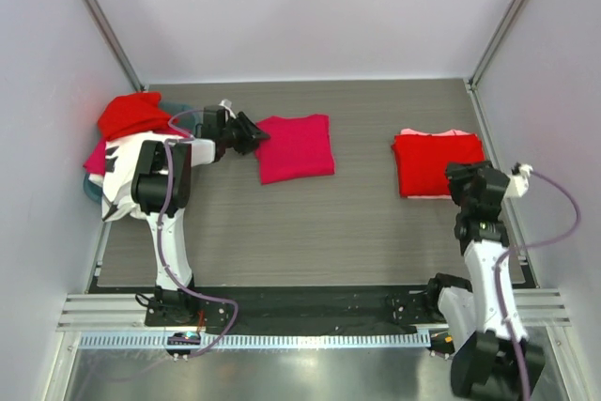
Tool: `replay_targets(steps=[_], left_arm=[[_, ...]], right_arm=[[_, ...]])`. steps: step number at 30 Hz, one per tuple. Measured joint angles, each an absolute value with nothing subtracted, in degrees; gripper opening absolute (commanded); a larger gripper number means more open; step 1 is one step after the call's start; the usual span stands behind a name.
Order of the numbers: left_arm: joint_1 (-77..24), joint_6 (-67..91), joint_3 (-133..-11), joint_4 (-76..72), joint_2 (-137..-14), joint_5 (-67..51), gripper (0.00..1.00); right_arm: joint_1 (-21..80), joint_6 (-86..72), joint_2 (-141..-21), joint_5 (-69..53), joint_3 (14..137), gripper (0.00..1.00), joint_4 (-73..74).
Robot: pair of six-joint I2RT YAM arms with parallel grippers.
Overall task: Fold and stack the t-shirts
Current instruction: Neatly place the folded tshirt to the corner
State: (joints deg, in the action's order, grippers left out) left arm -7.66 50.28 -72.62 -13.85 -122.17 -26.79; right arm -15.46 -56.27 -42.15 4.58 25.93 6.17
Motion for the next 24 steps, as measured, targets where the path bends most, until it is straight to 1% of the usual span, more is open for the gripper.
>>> replay_targets(steps=[1, 2, 3, 4, 5, 6, 7, 9, 10, 14, 15, 17, 18, 21, 24], left_arm=[[-7.7, 50.3, -72.6, -13.8, -122.1, -26.7, 0.50], [-7.7, 50.3, -72.6, -13.8, -122.1, -26.5, 0.57], [-7.7, 50.4, -72.6, -13.8, -121.9, -26.3, 0.60], [-7.8, 50.5, -72.6, -13.9, -121.6, -26.3, 0.63], [-7.8, 50.5, -72.6, -13.8, -121.3, -25.7, 0.68], [-7.8, 50.3, -72.5, -13.5, -120.8, -25.1, 0.70], [-7.9, 50.2, -72.4, -13.3, -120.5, -24.8, 0.71], [-7.9, 50.0, -72.2, -12.6, -119.9, -23.7, 0.72], [-7.9, 49.8, -72.2, -12.2, -119.7, -23.2, 0.71], [-7.9, 48.7, -72.5, -10.9, -119.5, -22.1, 0.70], [-7.9, 48.3, -73.0, -10.1, -119.5, -21.8, 0.70], [-7.9, 47.4, -74.1, -8.4, -119.5, -20.8, 0.68], [-7.9, 47.1, -74.7, -7.7, -119.5, -20.5, 0.67], [-7.7, 46.0, -76.0, -6.3, -119.5, -19.7, 0.65], [-7.5, 45.3, -77.2, -5.1, -119.7, -19.0, 0.65]], right_arm=[[-14.1, -54.9, -44.9, 4.4, 27.8, 0.51, 6.8], [-12.1, -53.3, -48.8, 3.7, 30.3, 0.53, 7.5], [-10.1, -51.7, -52.8, 2.5, 33.3, 0.55, 8.2], [-8.2, -50.0, -57.7, 1.3, 36.4, 0.61, 8.2], [-6.4, -49.0, -61.8, -0.1, 38.8, 0.63, 8.5], [-4.2, -47.3, -67.2, -1.9, 43.0, 0.65, 9.0], [-2.7, -46.0, -72.1, -3.3, 46.3, 0.65, 8.6], [0.5, -43.9, -80.4, -5.7, 52.6, 0.70, 8.2], [2.1, -43.0, -84.8, -7.0, 55.7, 0.76, 7.5], [6.7, -40.3, -97.8, -11.2, 64.6, 0.76, 5.9], [7.5, -39.8, -100.6, -11.9, 66.7, 0.72, 5.9], [8.8, -38.2, -106.5, -13.5, 71.7, 0.61, 5.5], [9.4, -37.4, -109.4, -14.2, 74.3, 0.61, 5.3], [10.9, -35.2, -116.4, -15.4, 80.6, 0.70, 4.4], [11.8, -33.4, -120.7, -16.2, 84.3, 0.75, 4.5]])
